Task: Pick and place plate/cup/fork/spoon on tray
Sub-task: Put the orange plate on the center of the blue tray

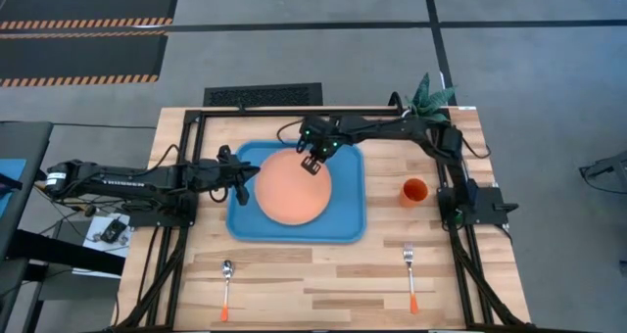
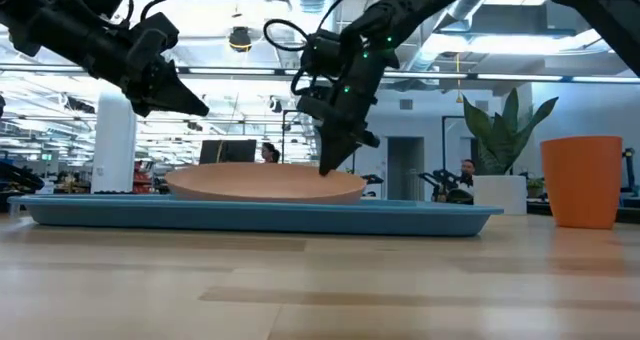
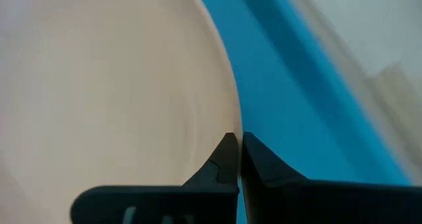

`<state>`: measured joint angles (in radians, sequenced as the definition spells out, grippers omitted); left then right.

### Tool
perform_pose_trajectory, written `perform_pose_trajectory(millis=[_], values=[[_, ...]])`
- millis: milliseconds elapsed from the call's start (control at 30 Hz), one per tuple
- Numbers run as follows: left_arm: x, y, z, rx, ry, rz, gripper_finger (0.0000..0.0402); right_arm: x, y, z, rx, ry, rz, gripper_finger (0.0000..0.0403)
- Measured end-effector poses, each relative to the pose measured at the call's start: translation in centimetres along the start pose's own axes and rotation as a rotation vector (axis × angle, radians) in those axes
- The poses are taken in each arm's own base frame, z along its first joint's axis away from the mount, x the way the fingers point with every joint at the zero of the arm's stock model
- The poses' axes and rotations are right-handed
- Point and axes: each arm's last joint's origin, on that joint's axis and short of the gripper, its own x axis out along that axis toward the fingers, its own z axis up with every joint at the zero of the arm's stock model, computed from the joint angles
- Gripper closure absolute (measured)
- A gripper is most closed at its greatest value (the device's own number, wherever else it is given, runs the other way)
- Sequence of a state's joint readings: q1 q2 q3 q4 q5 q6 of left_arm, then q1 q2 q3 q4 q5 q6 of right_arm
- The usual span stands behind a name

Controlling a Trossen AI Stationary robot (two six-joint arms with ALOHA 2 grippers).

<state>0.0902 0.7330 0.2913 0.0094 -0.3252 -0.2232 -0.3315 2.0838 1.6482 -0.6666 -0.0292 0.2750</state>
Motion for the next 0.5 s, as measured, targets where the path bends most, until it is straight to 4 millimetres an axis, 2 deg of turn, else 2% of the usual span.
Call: perform_pose_trajectory(millis=[367, 500], values=[[0.00, 0.06, -0.26, -0.011, 0.026, 0.006, 0.0401, 0.00, 0.03, -0.06, -0.033, 0.004, -0.004, 0.0377], [0.00, 0.06, -0.26, -0.017, 0.026, 0.006, 0.0401, 0.00, 0.14, 0.16, 0.008, -0.019, 0.005, 0.0380]])
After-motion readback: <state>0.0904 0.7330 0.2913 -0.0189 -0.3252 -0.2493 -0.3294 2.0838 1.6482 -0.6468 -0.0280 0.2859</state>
